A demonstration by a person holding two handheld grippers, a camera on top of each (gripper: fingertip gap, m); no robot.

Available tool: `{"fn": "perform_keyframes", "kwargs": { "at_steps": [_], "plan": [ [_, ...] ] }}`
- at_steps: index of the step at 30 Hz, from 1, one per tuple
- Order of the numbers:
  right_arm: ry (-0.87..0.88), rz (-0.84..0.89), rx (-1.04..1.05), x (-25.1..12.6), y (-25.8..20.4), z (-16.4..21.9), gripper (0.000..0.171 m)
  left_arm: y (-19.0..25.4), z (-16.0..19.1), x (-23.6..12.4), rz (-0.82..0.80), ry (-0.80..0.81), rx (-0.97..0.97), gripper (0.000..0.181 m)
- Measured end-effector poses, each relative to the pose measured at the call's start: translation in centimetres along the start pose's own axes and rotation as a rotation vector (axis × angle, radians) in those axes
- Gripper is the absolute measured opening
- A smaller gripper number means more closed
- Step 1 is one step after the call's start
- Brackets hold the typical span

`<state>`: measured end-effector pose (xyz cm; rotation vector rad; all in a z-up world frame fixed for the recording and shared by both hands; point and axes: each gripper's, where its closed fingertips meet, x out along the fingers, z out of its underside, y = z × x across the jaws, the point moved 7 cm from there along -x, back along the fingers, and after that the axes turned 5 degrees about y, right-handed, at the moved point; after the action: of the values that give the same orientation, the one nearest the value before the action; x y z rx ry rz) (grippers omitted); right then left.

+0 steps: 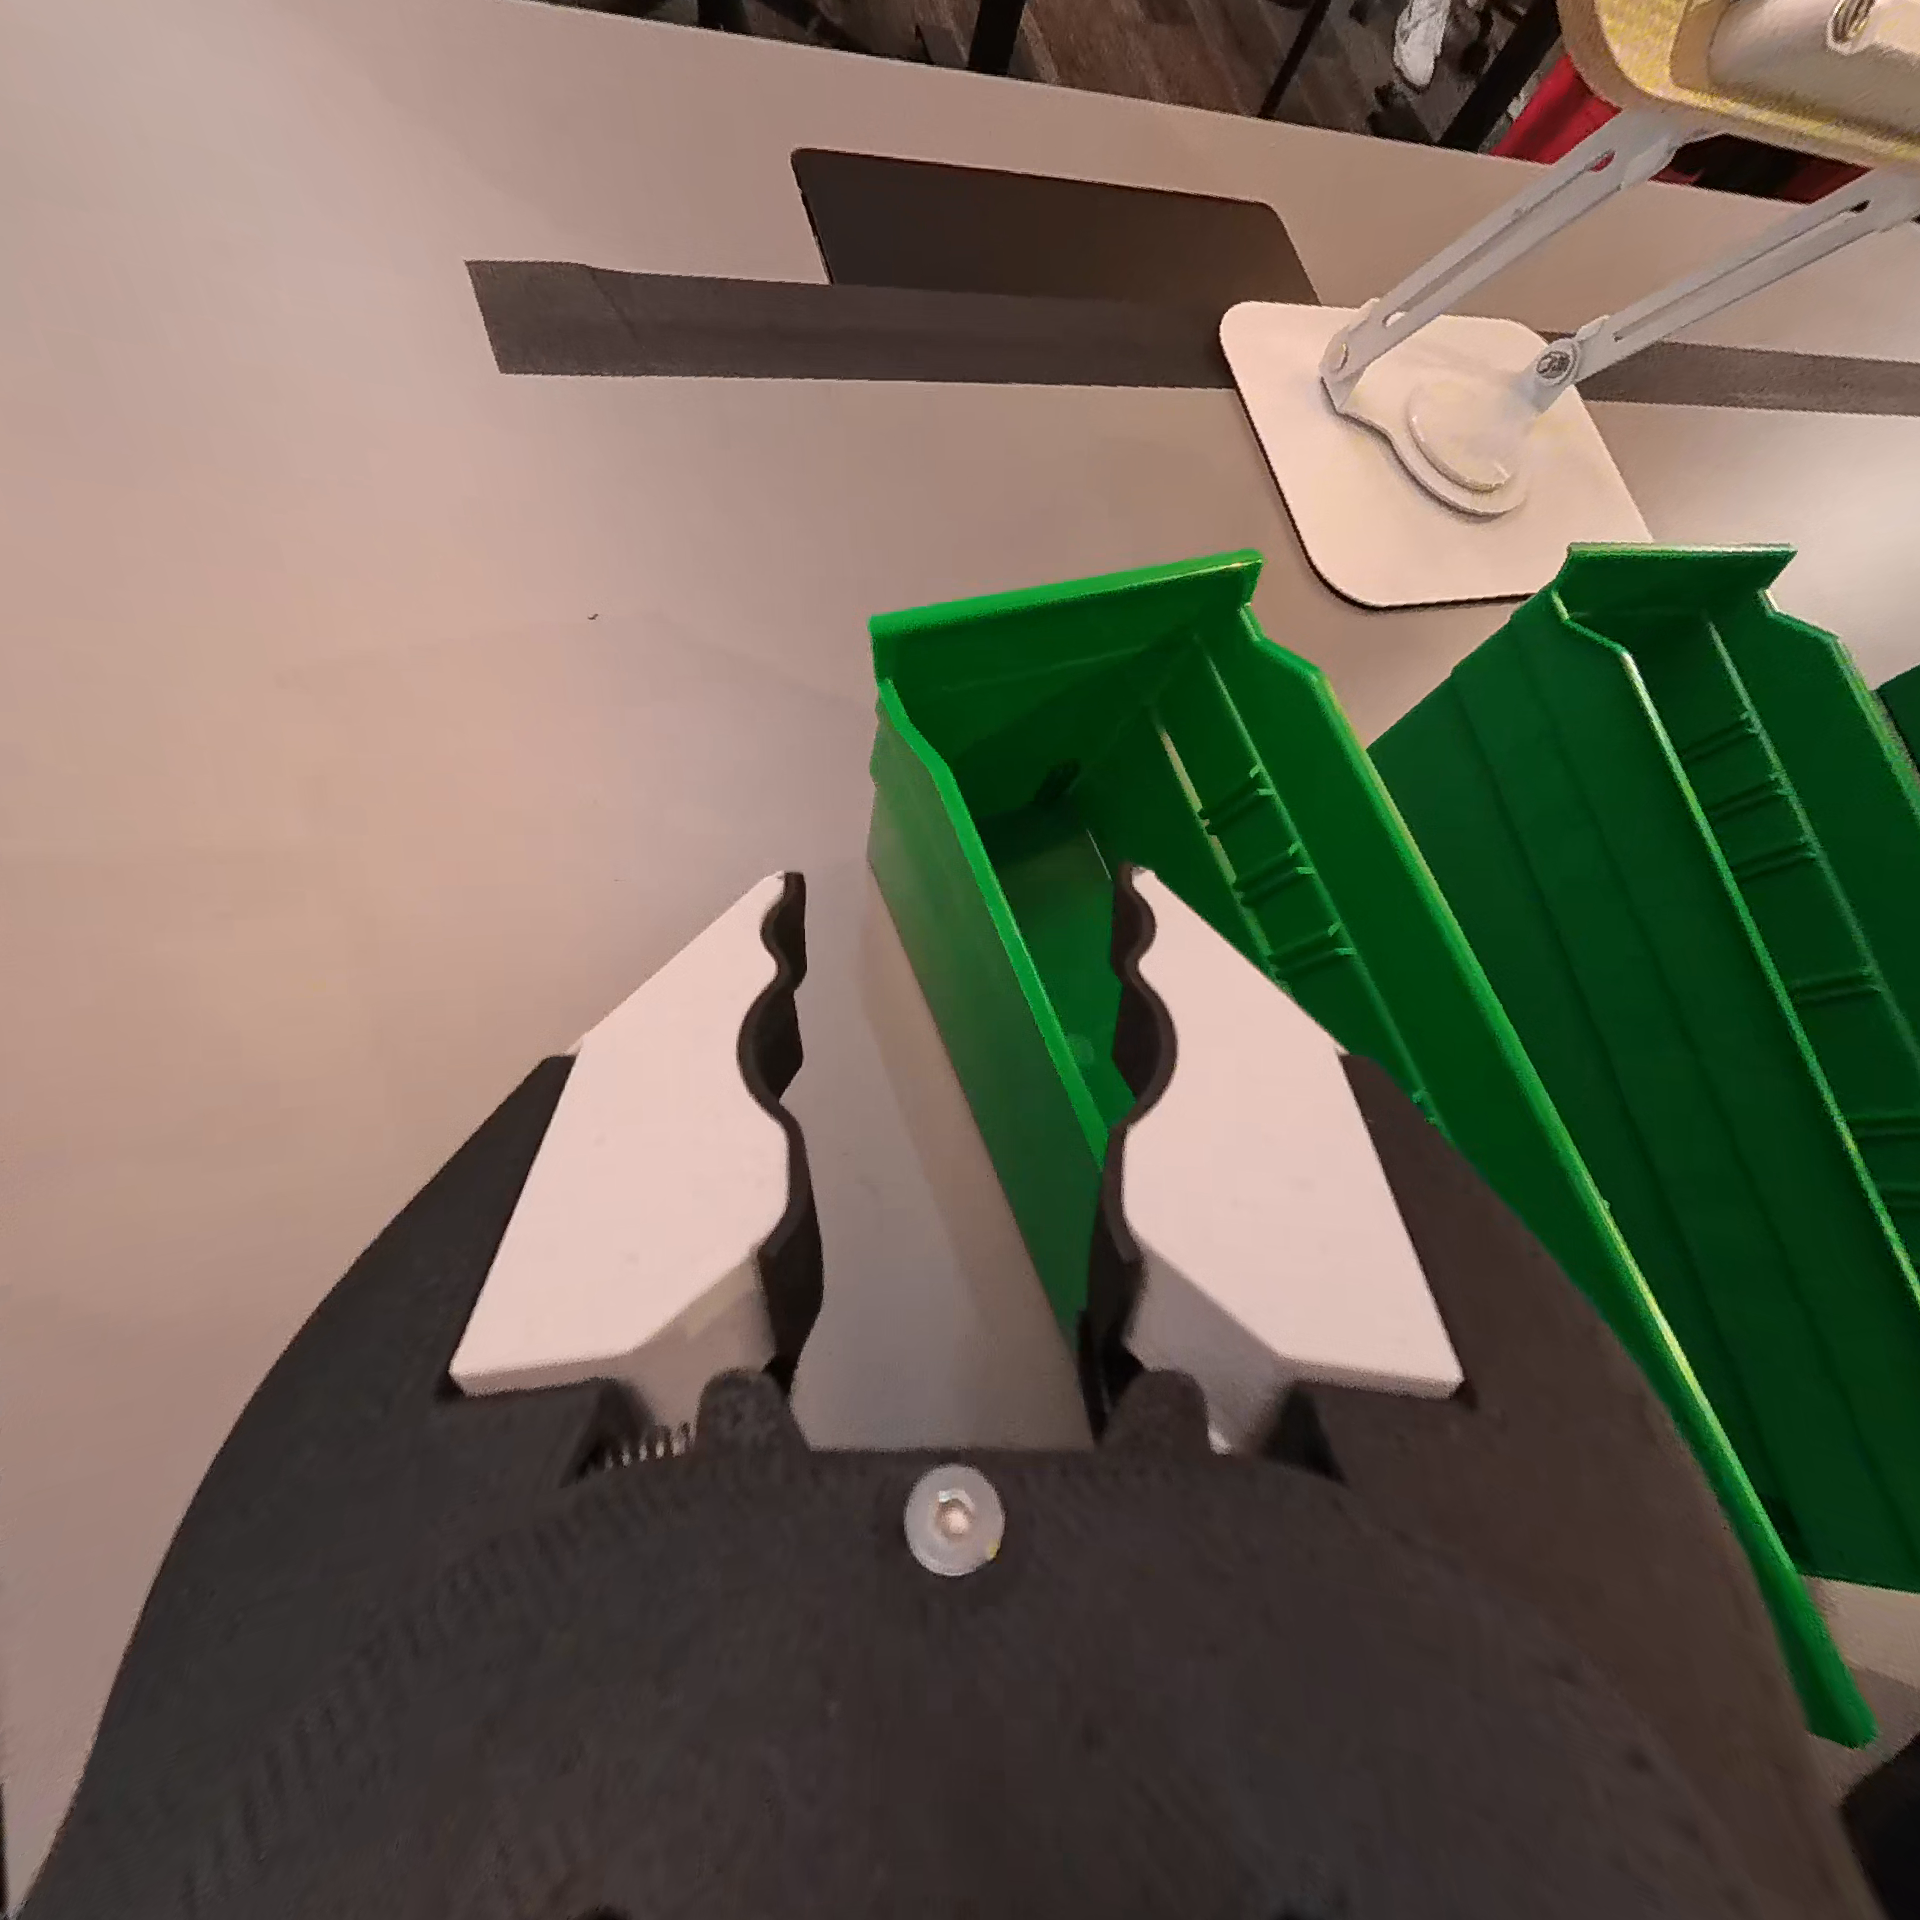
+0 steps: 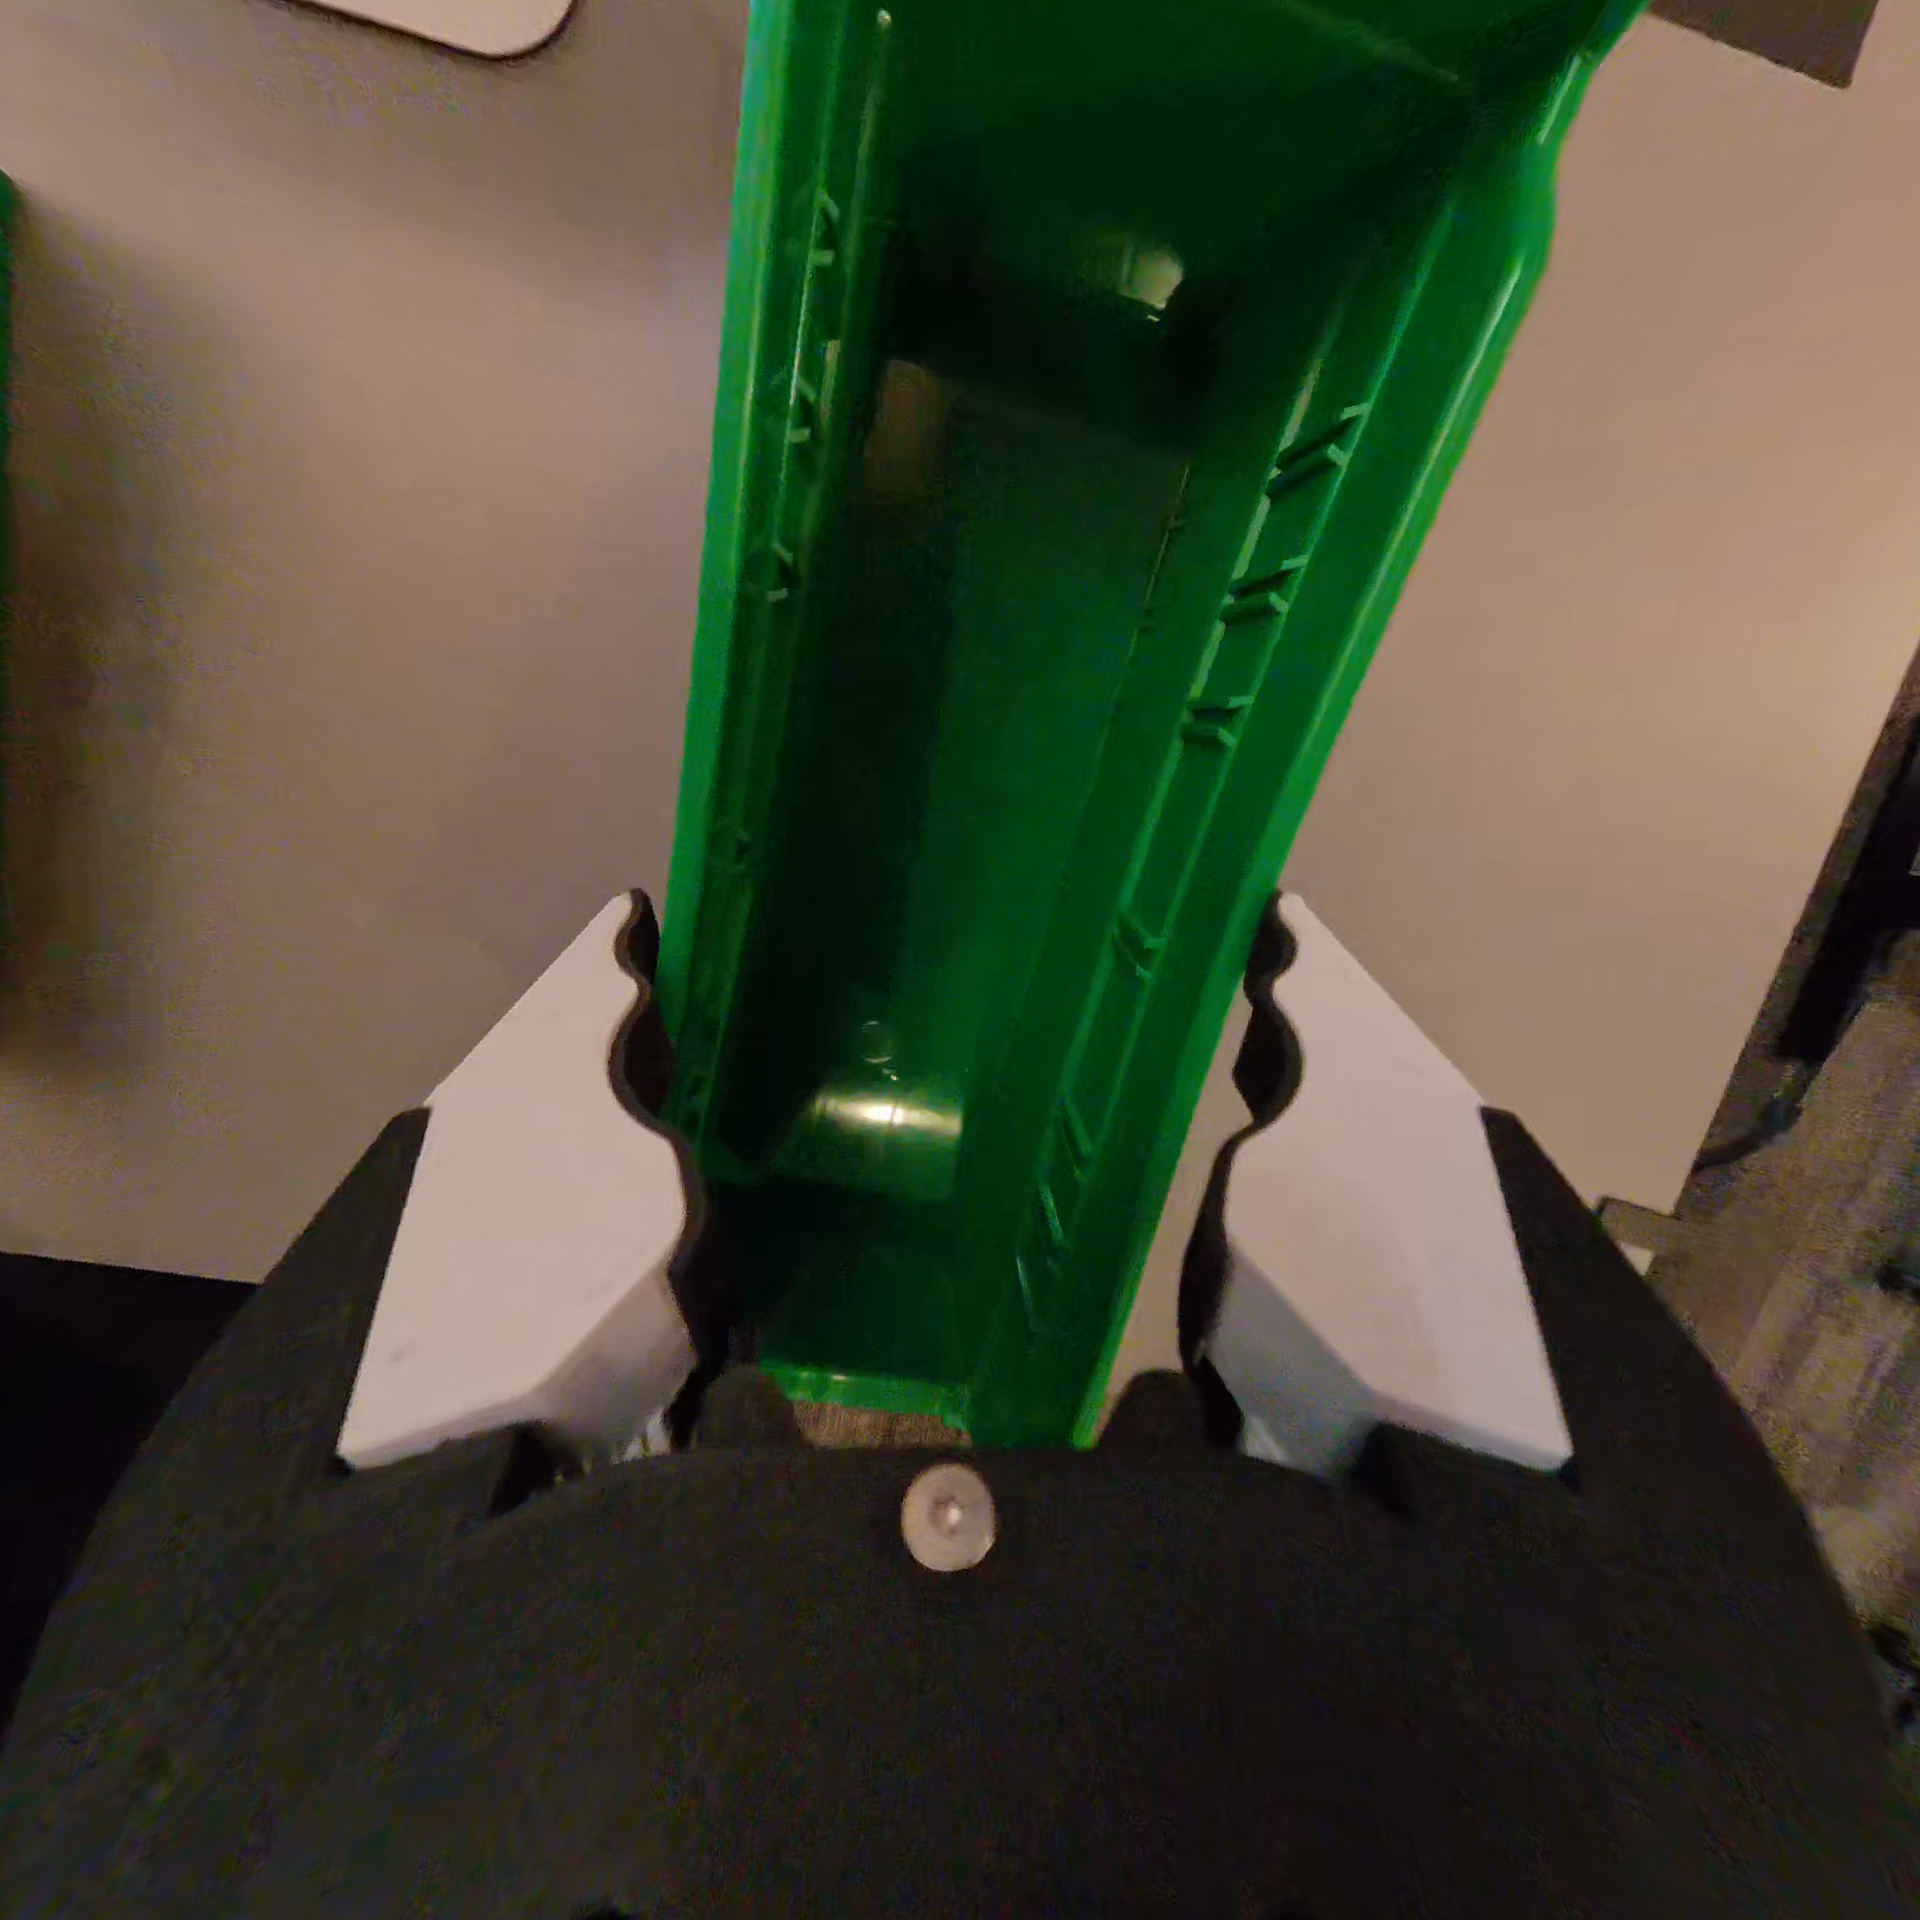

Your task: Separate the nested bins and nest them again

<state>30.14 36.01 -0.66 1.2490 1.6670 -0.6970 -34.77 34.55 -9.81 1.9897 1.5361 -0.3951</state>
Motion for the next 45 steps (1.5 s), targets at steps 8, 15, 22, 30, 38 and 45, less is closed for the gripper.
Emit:
{"fn": "perform_keyframes", "kwargs": {
  "at_steps": [8,15,22,30,38,45],
  "plan": [
    [-0.039,0.017,0.040,0.5,0.4,0.0,0.110,0.2,0.2,0.3,0.002,-0.006,-0.002,0.058],
    [-0.046,-0.009,0.073,1.7,-0.1,1.2,0.111,0.2,0.8,0.6,0.004,-0.020,-0.013,0.057],
    [-0.025,-0.006,0.030,5.3,0.0,1.4,0.110,0.5,1.0,1.0,0.019,-0.031,-0.017,0.058],
    [0.037,-0.021,0.013,6.4,0.1,1.1,0.116,0.7,1.3,1.1,0.030,-0.043,-0.024,0.059],
    [0.100,-0.011,-0.031,5.9,-0.6,1.5,0.108,1.4,1.9,1.5,0.041,-0.064,-0.004,0.058],
    [0.157,0.004,-0.015,4.9,-0.5,1.4,0.106,1.9,2.8,1.5,0.050,-0.081,-0.006,0.058]
  ]
}}
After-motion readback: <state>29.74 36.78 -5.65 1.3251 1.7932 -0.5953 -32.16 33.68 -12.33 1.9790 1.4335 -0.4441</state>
